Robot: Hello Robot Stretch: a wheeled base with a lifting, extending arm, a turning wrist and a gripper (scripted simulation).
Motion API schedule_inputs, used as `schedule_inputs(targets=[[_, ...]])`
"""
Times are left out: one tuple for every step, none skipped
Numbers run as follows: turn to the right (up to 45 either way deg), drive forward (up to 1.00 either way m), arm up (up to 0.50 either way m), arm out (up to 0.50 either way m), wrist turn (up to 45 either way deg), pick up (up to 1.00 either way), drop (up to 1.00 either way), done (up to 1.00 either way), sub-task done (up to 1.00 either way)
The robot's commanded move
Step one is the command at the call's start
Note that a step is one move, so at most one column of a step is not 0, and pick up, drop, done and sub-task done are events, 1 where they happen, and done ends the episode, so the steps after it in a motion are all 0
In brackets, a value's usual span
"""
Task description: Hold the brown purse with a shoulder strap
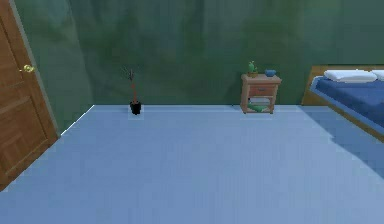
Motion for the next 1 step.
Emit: schedule_inputs(targets=[[0.0,0.00,0.00,0.00,15.0,0.00,0.00,0.00,0.00]])
